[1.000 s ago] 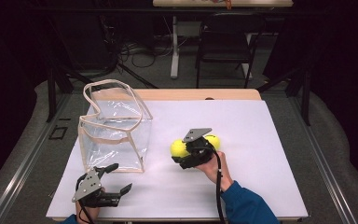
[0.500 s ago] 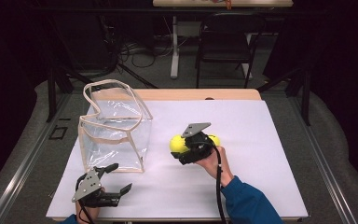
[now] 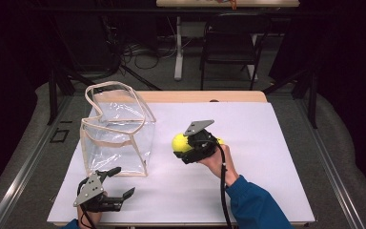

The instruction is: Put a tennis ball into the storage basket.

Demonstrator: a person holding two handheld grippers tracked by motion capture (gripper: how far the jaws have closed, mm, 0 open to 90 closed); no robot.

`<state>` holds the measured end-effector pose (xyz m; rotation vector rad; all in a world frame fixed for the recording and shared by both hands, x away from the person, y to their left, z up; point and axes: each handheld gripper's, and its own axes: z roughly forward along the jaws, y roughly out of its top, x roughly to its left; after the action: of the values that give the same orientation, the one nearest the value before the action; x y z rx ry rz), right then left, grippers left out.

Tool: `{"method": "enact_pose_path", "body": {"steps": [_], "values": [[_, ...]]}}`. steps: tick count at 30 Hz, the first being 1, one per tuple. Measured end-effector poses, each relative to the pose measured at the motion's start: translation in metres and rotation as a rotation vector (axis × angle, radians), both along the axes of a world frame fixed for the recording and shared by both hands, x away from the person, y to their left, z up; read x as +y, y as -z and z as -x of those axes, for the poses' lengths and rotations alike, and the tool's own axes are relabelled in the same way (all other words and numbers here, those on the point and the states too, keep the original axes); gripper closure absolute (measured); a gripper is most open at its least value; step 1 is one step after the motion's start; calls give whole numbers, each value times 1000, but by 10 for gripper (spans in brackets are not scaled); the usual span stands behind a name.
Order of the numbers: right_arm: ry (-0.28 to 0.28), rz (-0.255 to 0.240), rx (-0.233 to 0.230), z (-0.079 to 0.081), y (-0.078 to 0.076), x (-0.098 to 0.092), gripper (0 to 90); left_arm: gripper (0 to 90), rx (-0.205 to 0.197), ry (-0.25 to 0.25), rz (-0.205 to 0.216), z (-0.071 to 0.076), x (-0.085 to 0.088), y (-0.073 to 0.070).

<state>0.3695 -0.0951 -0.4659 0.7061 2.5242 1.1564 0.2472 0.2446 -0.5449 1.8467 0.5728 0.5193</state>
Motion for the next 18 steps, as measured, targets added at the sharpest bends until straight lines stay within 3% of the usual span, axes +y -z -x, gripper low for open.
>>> {"method": "enact_pose_path", "body": {"steps": [18], "values": [[-8, 12, -8, -8, -11, 5, 263, 161, -2, -2, 1, 0, 0, 0]]}}
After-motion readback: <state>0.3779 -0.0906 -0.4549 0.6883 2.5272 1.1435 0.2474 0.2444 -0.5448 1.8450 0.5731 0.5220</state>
